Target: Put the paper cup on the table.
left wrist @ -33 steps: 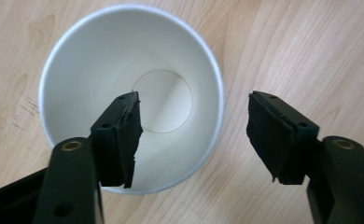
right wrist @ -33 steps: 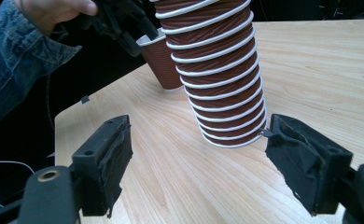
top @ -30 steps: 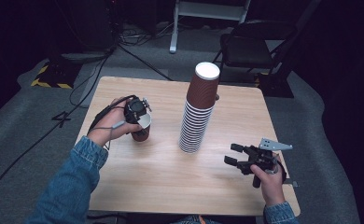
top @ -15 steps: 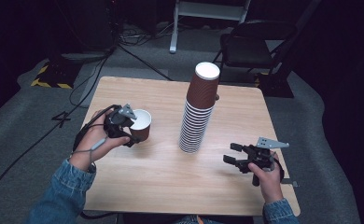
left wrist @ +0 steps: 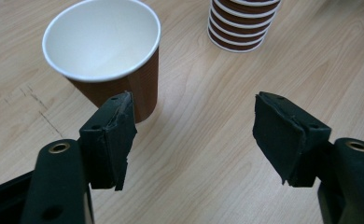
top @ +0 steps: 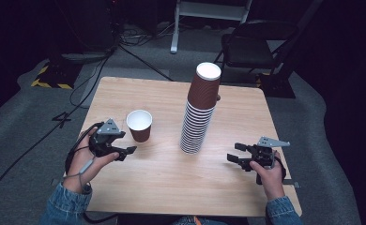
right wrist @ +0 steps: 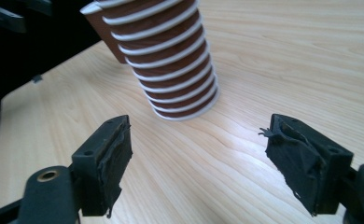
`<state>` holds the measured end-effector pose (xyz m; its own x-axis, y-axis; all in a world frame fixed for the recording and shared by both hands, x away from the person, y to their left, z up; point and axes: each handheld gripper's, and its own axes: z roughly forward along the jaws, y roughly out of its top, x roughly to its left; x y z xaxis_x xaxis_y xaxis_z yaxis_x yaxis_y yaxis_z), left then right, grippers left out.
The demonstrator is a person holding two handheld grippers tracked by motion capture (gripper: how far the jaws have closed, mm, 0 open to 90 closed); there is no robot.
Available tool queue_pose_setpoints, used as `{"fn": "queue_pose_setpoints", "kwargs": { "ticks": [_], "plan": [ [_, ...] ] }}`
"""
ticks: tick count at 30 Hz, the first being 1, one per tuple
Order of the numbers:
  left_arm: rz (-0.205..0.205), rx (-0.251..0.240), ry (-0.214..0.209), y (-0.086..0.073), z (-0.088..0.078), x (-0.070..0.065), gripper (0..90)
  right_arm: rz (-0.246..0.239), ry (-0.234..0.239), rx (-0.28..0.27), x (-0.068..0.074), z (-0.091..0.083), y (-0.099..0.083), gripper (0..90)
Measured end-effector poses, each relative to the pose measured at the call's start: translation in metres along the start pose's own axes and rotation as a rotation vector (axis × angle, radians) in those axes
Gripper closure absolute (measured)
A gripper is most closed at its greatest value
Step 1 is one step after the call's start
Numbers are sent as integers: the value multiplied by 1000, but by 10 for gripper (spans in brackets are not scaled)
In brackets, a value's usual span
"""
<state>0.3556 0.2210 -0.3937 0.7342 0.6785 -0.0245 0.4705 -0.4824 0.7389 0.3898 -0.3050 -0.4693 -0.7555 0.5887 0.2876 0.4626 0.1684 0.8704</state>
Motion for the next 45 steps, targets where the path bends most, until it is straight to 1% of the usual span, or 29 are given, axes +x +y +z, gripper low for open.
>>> {"fn": "queue_pose_setpoints", "kwargs": {
  "ticks": [1, 2, 3, 5, 7, 8, 10, 13, 14, 15, 16, 18, 20, 21, 22, 23, 24, 26, 27, 28, 29, 31, 32, 33, 34, 35, 39, 43, 45],
  "plan": [
    [0, 0, 0, 0, 0, 0, 285, 0, 0, 0, 0, 0, 0, 227],
    [-13, -13, 13, -7, 1, 0, 285, 1, -12, 6, -2, -1, -2, 227],
    [-23, -21, 17, -12, 3, 1, 277, 5, -29, 14, -4, -2, -5, 225],
    [-45, -25, 28, -21, 6, 3, 268, 5, -54, 24, -7, -4, -10, 222],
    [-82, -26, 40, -32, 11, 6, 264, 11, -80, 35, -11, -6, -14, 221],
    [-88, -25, 55, -37, 14, 8, 258, 8, -99, 41, -13, -7, -16, 221],
    [-119, -16, 81, -46, 20, 11, 255, 9, -133, 54, -16, -10, -19, 218],
    [-164, -2, 112, -58, 28, 16, 243, -4, -195, 81, -20, -12, -23, 215],
    [-172, 3, 125, -63, 31, 18, 239, -2, -213, 92, -21, -13, -24, 211],
    [-182, 9, 141, -66, 33, 19, 235, -11, -232, 98, -23, -13, -26, 211],
    [-193, 13, 156, -70, 36, 20, 232, -6, -251, 112, -23, -14, -27, 211],
    [-216, 17, 169, -76, 41, 22, 232, -5, -286, 130, -26, -15, -31, 212],
    [-224, 23, 201, -81, 45, 24, 229, -3, -350, 165, -28, -16, -34, 209],
    [-238, 29, 218, -83, 49, 24, 225, 3, -377, 176, -29, -16, -35, 202],
    [-238, 29, 218, -83, 49, 24, 223, 14, -393, 181, -30, -17, -36, 202],
    [-252, 41, 242, -86, 54, 25, 222, 8, -414, 186, -30, -18, -37, 199],
    [-247, 49, 251, -87, 56, 25, 220, 7, -425, 186, -30, -19, -37, 194],
    [-247, 76, 269, -89, 60, 26, 217, 9, -439, 201, -30, -19, -38, 184],
    [-252, 76, 277, -89, 61, 26, 213, 9, -446, 215, -31, -20, -38, 181],
    [-250, 77, 278, -89, 61, 26, 194, 8, -456, 220, -30, -20, -38, 177],
    [-250, 77, 278, -89, 61, 26, 193, 8, -456, 220, -30, -20, -38, 177],
    [-242, 69, 281, -90, 63, 26, 188, -7, -473, 231, -30, -19, -39, 173],
    [-234, 62, 283, -90, 63, 27, 167, -19, -476, 240, -29, -19, -39, 161],
    [-244, 56, 278, -91, 64, 28, 154, -32, -482, 249, -28, -18, -39, 148],
    [-257, 61, 269, -91, 64, 29, 154, -33, -486, 255, -27, -17, -39, 139],
    [-259, 61, 266, -91, 64, 29, 151, -33, -489, 256, -27, -16, -39, 127],
    [-259, 60, 265, -91, 64, 29, 148, -29, -496, 254, -26, -15, -39, 126],
    [-265, 58, 269, -91, 65, 28, 146, -30, -490, 253, -25, -15, -39, 128],
    [-259, 57, 276, -90, 65, 28, 146, -27, -491, 251, -25, -15, -40, 132]
  ]
}}
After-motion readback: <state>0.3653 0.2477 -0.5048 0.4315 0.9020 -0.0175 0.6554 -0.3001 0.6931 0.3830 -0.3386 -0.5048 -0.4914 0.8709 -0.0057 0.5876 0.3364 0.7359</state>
